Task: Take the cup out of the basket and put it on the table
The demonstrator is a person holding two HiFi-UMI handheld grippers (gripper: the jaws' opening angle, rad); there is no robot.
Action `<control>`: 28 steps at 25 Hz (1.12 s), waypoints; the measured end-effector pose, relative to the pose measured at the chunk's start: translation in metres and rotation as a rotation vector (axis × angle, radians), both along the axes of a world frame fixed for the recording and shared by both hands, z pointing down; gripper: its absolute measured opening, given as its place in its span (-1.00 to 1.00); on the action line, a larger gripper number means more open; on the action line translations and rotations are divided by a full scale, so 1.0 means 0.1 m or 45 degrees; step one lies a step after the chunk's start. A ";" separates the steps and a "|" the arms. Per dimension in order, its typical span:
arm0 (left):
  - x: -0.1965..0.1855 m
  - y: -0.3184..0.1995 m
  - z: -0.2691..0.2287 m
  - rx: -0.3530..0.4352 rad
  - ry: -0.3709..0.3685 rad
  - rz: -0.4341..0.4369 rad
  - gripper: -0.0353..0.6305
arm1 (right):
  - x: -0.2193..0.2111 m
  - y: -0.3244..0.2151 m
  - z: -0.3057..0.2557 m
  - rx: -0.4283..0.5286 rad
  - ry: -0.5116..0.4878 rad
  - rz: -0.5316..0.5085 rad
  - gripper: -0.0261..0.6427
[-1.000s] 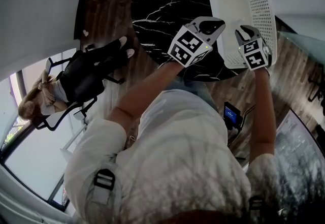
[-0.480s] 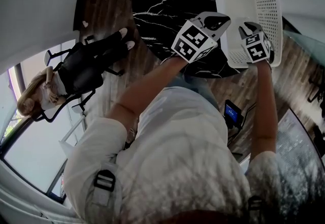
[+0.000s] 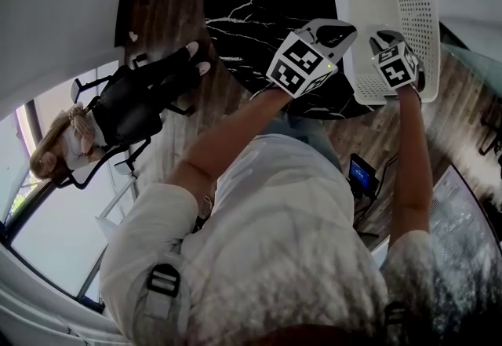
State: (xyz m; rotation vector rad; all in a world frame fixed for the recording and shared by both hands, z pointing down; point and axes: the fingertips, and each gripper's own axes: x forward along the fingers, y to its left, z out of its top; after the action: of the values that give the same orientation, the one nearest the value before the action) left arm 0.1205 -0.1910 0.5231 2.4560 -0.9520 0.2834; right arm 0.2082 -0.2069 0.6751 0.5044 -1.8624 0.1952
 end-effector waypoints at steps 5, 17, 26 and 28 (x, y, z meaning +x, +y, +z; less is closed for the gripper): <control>0.00 -0.02 0.02 -0.002 -0.005 0.002 -0.88 | -0.01 -0.01 0.02 0.004 0.007 -0.004 -0.76; 0.04 -0.01 0.01 -0.005 -0.017 0.006 -0.88 | 0.02 -0.01 0.00 -0.009 0.002 -0.003 -0.84; 0.03 0.04 -0.08 0.006 -0.007 -0.003 -0.88 | 0.03 0.07 -0.18 0.026 -0.013 -0.011 -0.84; 0.03 0.04 -0.10 0.008 -0.006 -0.006 -0.88 | 0.04 0.09 -0.24 0.037 -0.018 -0.008 -0.84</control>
State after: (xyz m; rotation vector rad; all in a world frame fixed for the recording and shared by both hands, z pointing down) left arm 0.1232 -0.1866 0.5128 2.4593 -0.9624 0.2852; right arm 0.2123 -0.1980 0.6506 0.5184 -1.8824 0.1684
